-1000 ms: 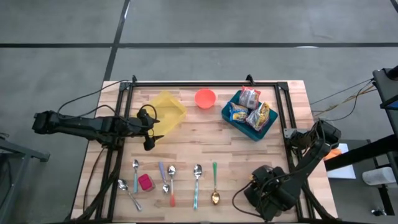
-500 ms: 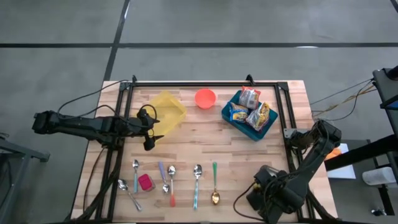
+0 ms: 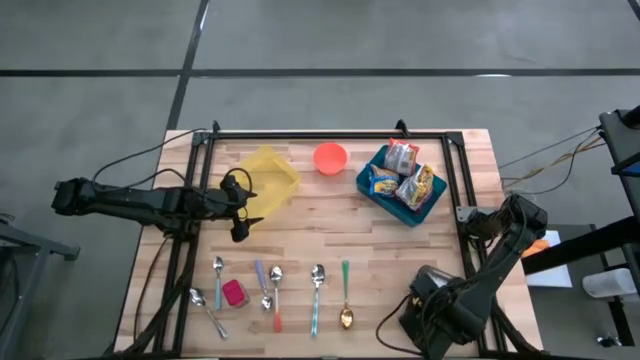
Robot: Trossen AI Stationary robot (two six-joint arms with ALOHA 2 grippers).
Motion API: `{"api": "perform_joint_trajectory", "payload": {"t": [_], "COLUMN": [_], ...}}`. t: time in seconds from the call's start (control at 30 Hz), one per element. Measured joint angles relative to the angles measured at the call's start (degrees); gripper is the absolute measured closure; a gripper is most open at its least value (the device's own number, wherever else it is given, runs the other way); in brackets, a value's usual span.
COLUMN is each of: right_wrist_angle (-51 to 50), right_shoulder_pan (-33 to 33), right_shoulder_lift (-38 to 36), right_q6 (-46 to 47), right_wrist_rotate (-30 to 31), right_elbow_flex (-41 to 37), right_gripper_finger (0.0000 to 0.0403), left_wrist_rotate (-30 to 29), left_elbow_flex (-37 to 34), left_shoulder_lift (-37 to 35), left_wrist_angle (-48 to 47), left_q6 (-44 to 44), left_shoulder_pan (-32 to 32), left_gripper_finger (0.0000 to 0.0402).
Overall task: Pick & Place Food Item
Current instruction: Put the yellow seasoning bottle into the black bin, then adjust the black bin
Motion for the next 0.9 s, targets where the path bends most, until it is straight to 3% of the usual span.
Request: {"api": "perform_joint_trajectory", "payload": {"t": [0.67, 0.9], "right_wrist_angle": [-1.8, -1.4], "right_shoulder_pan": [0.0, 0.0], "right_shoulder_lift": [1.8, 1.7], "right_q6": [2.5, 2.3], "right_wrist_rotate": [1.6, 1.8], "right_elbow_flex": [-0.5, -0.6], "right_gripper_finger": [0.0194, 0.0122], "left_wrist_rotate": [0.0, 0.0], "left_elbow_flex": [0.0, 0.0], "left_shoulder_lift": [0.0, 0.0], "left_wrist_angle": [0.0, 0.0], "left_q6": [0.0, -0.1], "left_shoulder_pan": [0.0, 0.0], "left_gripper_finger": [0.0033, 0.0033]}}
